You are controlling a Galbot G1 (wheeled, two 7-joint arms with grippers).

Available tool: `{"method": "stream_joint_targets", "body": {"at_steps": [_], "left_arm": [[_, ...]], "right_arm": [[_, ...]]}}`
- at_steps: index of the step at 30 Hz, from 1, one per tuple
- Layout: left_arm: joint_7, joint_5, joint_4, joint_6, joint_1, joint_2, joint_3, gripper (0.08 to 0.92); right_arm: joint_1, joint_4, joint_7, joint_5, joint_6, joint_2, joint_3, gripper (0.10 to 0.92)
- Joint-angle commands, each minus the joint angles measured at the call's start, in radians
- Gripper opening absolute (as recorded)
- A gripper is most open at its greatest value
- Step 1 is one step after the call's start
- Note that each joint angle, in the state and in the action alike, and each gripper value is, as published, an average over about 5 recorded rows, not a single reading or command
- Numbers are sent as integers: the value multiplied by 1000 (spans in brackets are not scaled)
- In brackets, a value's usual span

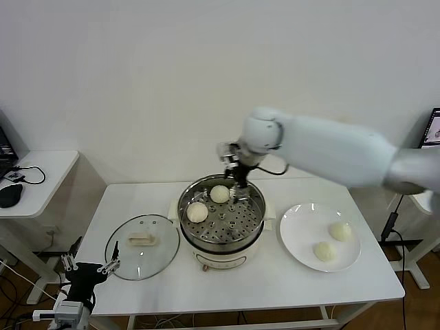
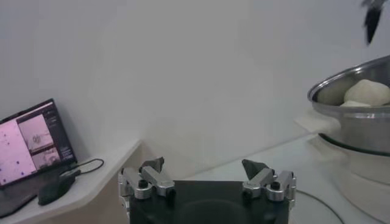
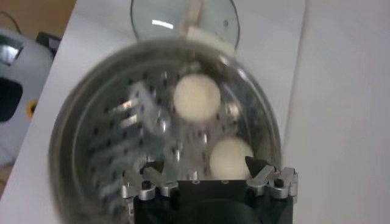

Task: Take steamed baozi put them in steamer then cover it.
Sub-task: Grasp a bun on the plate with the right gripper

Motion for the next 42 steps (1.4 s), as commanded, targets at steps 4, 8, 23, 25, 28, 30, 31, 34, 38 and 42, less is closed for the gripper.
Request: {"method": "stream_joint_targets", "body": {"at_steps": [4,8,23,25,28,30,31,34,38,42], "left_arm": [[1,3,0,1,0,10,7,823],[2,4,5,2,0,12,9,823],[3,18,16,1,15,-2,7,823],[3,21,17,2,15,-4,7,823],[5,24,17,3,16,-6,5,823],[5,26,17,3,18,-8,3,823],[5,26,17,3,19,-8,1,823],[6,27,18,3,21,-10,-2,823],[6,27,19,3,22,-12,-7,823],[6,27,23,2,23,-13,-10,823]], "right_arm": [[-104,186,-101,-215,149,-489,69,823],[-256,192,-99,-294,169,-548,170,823],[-835,132,-51,-495,195,-558,617,823],[-857,106,-42,-508,195,-535,635,823],[-873,66,-30,-525,195,-499,644,823],[-876,38,-21,-534,197,-475,645,823],[-876,23,-17,-538,199,-462,645,823],[-877,-15,-9,-545,201,-425,645,823],[-879,-58,-2,-553,203,-379,644,823],[-883,-91,8,-558,204,-339,644,823]]}}
